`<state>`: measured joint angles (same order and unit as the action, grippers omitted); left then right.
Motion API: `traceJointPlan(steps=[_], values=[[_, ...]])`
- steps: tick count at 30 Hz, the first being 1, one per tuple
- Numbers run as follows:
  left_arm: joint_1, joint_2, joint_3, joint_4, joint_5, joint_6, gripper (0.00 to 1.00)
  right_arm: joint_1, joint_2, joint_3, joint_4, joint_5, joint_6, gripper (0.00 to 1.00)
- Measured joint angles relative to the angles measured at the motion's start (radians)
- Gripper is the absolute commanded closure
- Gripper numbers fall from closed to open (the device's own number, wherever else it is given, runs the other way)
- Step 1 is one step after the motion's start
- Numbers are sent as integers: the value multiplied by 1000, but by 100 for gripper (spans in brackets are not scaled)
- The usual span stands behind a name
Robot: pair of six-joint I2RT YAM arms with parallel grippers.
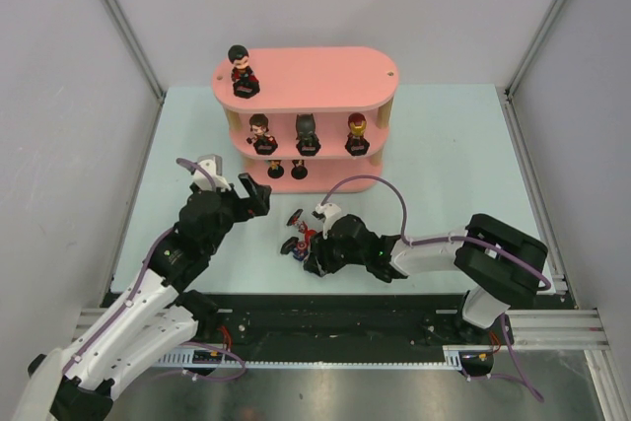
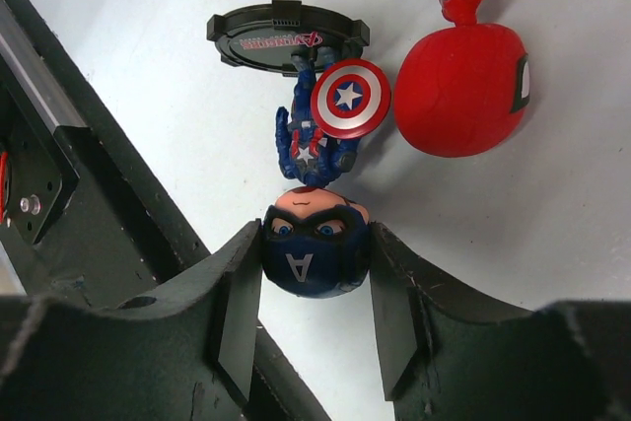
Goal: Place and organize the plastic toys onto the shelf
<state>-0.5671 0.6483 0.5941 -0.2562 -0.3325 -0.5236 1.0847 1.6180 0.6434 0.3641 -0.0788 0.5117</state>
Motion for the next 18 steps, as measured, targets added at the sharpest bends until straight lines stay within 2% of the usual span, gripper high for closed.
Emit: traceJointPlan(steps=[5, 12, 15, 18], values=[[0, 6, 0, 0, 20, 1, 0, -3, -5, 0, -8, -10, -16, 99], [0, 8, 0, 7, 105, 13, 0, -36, -132, 3, -132, -54, -95, 100], [0, 9, 0, 10, 137, 20, 0, -57, -185, 61, -272, -113, -158, 100], [0, 19, 0, 13, 165, 27, 0, -66, -188, 193, -478, -164, -226, 100]])
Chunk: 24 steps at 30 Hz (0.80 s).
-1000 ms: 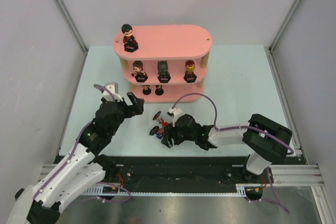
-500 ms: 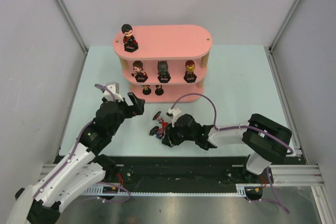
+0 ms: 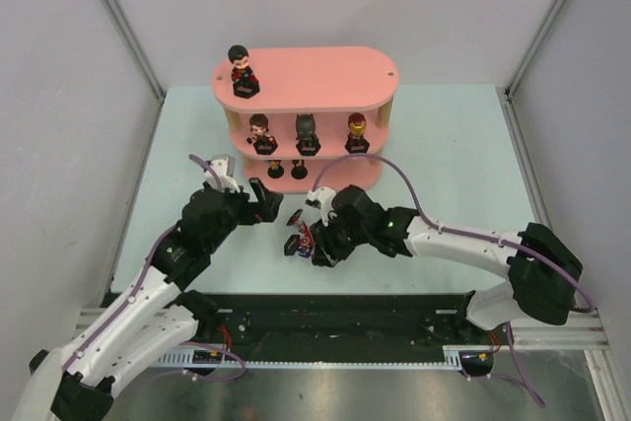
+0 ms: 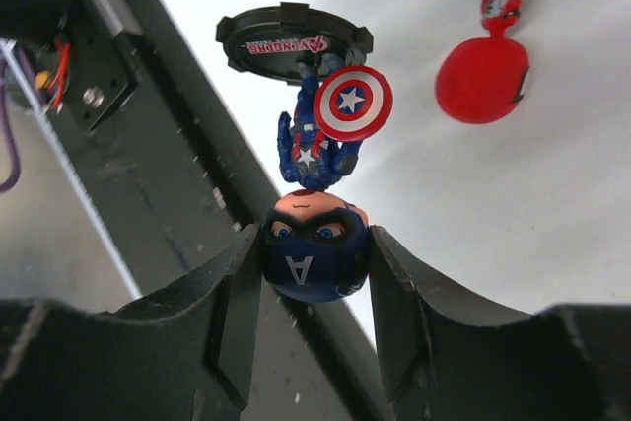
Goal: Place and organize the plastic toys onto the shelf
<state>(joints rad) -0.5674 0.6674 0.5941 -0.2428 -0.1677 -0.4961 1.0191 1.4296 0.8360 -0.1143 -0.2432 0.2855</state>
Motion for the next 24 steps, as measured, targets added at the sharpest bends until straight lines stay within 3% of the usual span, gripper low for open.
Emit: traceJointPlan(steps=[6, 13, 18, 24], values=[[0, 11, 0, -2, 21, 9, 0, 5, 35, 296, -487, -26, -90, 100], [0, -2, 0, -2, 22, 10, 0, 3, 92, 405, -933, -18, -94, 100], [0, -17, -1, -1, 22, 17, 0, -32, 110, 420, -1113, -3, -79, 100], [0, -39, -10, 1, 23, 19, 0, -81, 243, 436, -1170, 54, -58, 94]])
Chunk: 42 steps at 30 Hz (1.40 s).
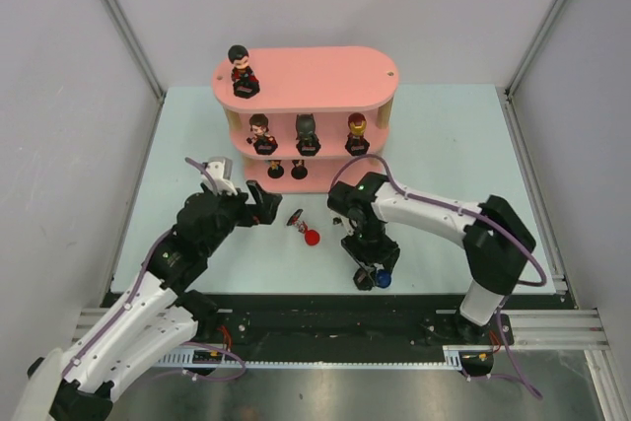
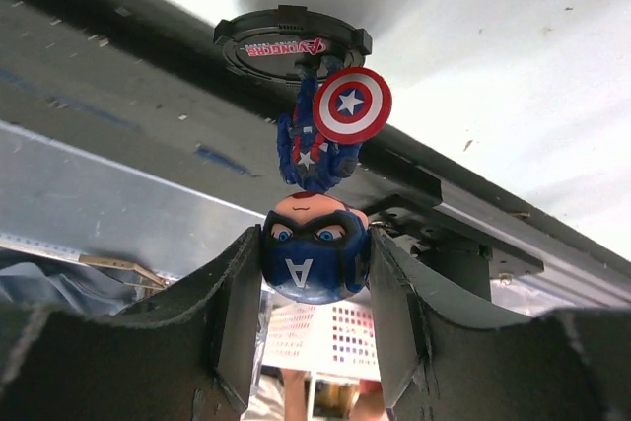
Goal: Place and organize the plastic toys onto the shelf
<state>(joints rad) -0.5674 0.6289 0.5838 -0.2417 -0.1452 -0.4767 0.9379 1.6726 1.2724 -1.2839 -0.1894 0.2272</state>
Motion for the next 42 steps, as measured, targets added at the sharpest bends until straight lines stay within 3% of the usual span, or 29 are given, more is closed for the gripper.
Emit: traceJointPlan(steps=[4, 9, 13, 18, 19, 24, 32, 38, 42], values=[[0, -13, 0, 0, 0, 7, 0, -6, 101, 7, -19, 33, 8, 90], [0, -24, 0, 0, 0, 11, 0, -23, 134, 47, -43, 60, 9, 69], [0, -21, 0, 0, 2, 15, 0, -42, 135, 54, -43, 80, 10, 46], [0, -6, 0, 0, 16, 16, 0, -63, 135, 96, -39, 108, 17, 31], [0, -2, 0, 0, 18, 16, 0, -68, 134, 103, -35, 111, 17, 23], [0, 3, 0, 1, 19, 16, 0, -82, 122, 110, -24, 114, 15, 15], [0, 29, 0, 25, 35, 16, 0, -102, 63, 114, 30, 119, 49, 14], [0, 81, 2, 68, 71, 18, 0, -142, -123, 95, 159, 249, 266, 7], [0, 123, 14, 80, 83, 33, 0, -127, -279, -12, 248, 352, 468, 5]])
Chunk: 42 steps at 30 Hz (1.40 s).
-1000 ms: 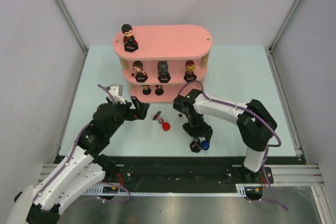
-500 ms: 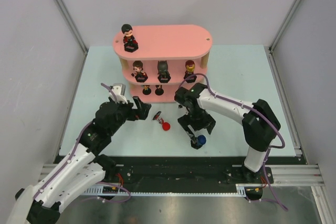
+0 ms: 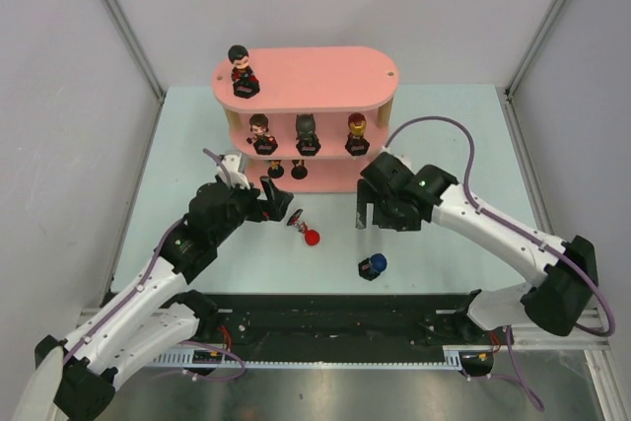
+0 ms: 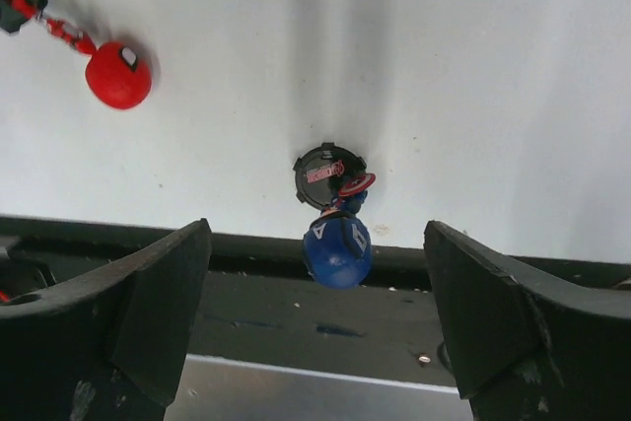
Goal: Place and organize the plastic toys onto the shelf
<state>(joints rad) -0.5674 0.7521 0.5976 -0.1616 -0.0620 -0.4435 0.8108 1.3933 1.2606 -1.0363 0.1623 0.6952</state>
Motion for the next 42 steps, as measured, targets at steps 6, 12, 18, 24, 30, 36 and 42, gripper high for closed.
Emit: traceJointPlan(steps=[6, 12, 18, 24, 30, 36, 42], values=[[0, 15, 10, 68, 22, 26, 0, 93, -72, -134, 54, 97, 265, 7], [-2, 58, 30, 112, 66, 37, 0, 116, -110, -244, 106, 106, 428, 14], [-3, 50, 30, 124, 71, 51, 0, 115, -106, -252, 151, 100, 468, 20], [-3, 45, 30, 127, 71, 52, 0, 108, -94, -252, 171, 113, 468, 22], [-3, 47, 30, 130, 71, 52, 0, 111, -94, -252, 172, 122, 464, 18], [-3, 47, 30, 130, 71, 52, 0, 146, -94, -255, 146, 152, 470, 13], [-3, 55, 31, 130, 77, 52, 0, 154, -151, -318, 135, 202, 500, 9]])
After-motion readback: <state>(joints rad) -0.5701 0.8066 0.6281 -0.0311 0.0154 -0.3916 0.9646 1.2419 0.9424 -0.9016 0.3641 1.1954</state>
